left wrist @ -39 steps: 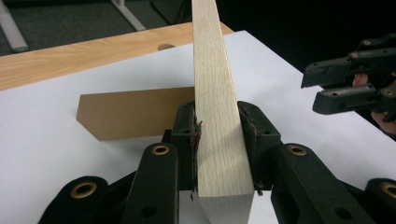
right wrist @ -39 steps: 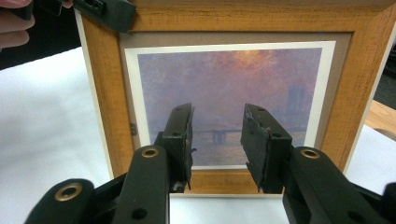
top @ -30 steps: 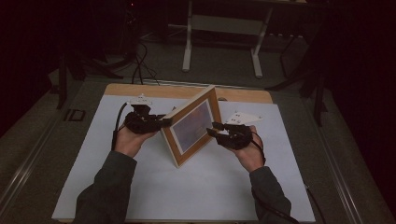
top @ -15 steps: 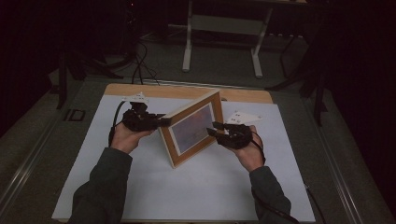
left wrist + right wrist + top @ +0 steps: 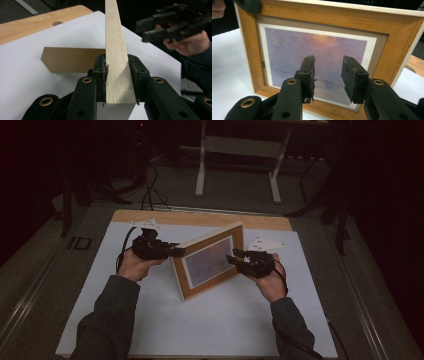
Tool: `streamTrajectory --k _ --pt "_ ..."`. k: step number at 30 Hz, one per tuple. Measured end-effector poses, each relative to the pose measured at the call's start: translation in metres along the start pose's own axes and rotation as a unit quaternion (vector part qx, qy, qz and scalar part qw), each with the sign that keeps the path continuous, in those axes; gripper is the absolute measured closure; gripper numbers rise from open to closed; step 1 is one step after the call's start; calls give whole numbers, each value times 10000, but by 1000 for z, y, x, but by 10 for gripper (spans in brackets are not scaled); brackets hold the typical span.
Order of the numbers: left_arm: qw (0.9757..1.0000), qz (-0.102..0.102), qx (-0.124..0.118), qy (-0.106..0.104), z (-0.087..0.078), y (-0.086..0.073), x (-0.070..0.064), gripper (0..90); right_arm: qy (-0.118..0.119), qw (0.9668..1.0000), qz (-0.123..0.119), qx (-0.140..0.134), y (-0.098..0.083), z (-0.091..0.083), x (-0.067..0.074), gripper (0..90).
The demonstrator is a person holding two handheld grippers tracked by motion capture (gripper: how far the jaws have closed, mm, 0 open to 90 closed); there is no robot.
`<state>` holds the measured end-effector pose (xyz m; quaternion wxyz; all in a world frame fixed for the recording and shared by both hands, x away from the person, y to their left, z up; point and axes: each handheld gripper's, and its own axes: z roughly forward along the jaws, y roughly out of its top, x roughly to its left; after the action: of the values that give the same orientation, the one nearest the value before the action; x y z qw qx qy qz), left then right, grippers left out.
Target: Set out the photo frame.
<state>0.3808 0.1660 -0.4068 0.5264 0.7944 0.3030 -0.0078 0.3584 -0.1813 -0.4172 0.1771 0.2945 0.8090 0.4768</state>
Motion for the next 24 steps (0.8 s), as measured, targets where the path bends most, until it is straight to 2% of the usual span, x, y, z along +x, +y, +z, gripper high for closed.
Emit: streamTrajectory --k 4,8,17,24 --pt "9997 125 101 -194 0 2 0 722 -56 10000 2 61 -1 0 -4 621" --pt "9997 147 98 -149 1 2 -1 721 -146 9999 71 51 -1 -3 -10 619" --pt "9993 187 115 305 0 1 -10 687 -449 9987 242 65 -3 -5 -28 620" --pt "9976 107 113 674 -4 -12 -15 606 -622 9976 292 90 1 -4 -40 598"
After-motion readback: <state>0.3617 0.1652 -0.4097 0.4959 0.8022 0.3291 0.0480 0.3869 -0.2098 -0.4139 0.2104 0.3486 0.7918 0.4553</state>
